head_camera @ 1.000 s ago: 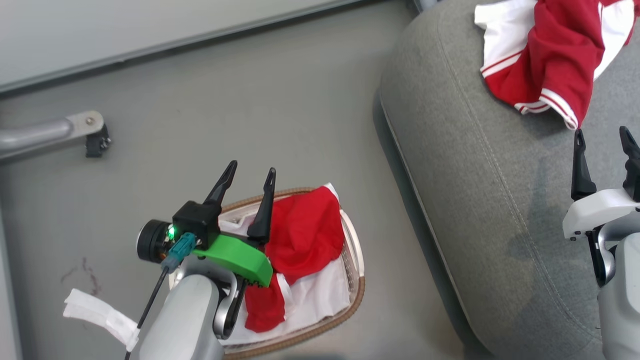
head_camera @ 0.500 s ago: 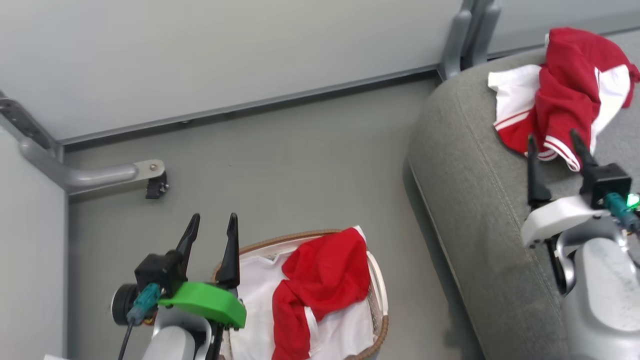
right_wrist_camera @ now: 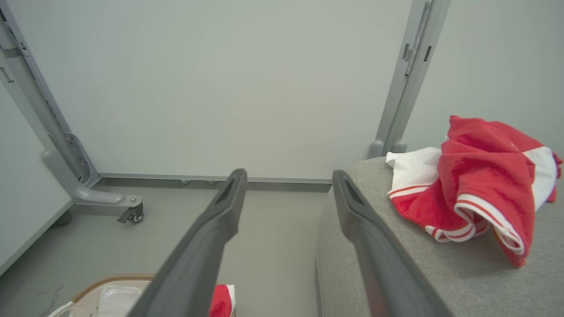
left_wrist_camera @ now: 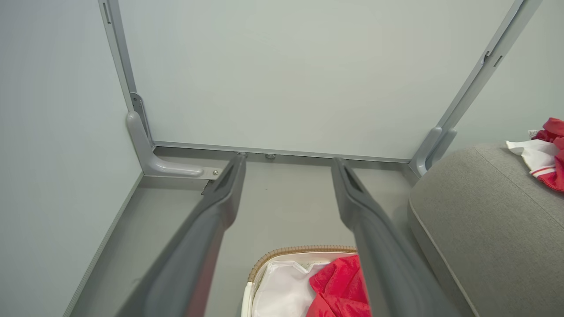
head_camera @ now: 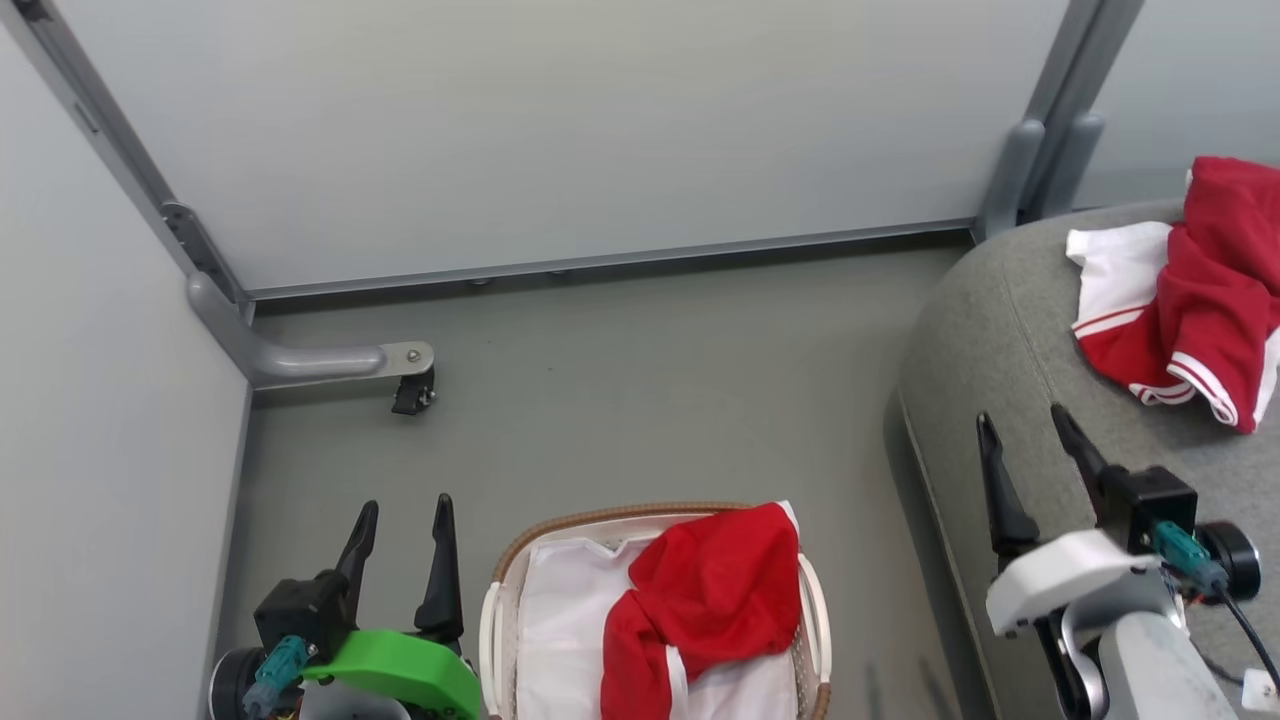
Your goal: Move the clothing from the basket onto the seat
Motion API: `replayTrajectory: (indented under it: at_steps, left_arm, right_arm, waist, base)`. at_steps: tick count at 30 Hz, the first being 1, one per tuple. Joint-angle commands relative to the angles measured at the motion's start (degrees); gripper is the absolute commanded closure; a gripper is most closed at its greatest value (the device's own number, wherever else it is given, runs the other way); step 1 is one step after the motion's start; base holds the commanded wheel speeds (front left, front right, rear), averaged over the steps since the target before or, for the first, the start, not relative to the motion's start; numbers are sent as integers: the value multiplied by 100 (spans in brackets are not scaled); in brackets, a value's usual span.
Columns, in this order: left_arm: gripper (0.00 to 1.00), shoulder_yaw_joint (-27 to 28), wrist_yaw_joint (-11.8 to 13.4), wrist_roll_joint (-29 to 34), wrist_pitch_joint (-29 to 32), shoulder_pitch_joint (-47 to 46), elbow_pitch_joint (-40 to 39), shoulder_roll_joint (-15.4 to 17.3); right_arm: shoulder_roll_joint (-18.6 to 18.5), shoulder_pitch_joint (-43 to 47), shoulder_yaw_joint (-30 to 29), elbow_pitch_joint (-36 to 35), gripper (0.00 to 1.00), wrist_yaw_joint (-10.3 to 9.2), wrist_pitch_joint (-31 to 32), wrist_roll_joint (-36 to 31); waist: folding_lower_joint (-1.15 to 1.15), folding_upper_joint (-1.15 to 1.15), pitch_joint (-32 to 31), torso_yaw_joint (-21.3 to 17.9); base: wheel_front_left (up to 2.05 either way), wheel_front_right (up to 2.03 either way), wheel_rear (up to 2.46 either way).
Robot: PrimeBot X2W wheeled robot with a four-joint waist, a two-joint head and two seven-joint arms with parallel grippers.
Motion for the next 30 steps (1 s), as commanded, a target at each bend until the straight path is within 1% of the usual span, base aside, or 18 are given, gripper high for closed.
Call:
replayTrajectory:
  at_steps: [1, 5, 13, 30]
  left_arm:
    - [0, -17, 16, -47, -3, 107, -15, 12]
    - [0, -44, 51, -80, -2, 159, -23, 12]
    - [0, -57, 60, -100, -3, 232, 30, 12]
    - [0, -70, 31, -73, -3, 188, 103, 13]
  right_arm:
    - [-25, 192, 1, -12, 0, -8, -1, 152]
    - [-23, 439, 75, -32, 0, -8, -1, 370]
    - [-22, 476, 215, 41, 0, -8, -1, 230]
    - [-21, 478, 229, 24, 0, -8, -1, 210]
  waist:
    - [0, 0, -135, 148]
    - [0, 0, -178, 165]
    - [0, 0, -228, 63]
    - [0, 0, -192, 57]
  base:
    - [0, 0, 0]
    - [0, 0, 0]
    - [0, 0, 0]
    - [0, 0, 0]
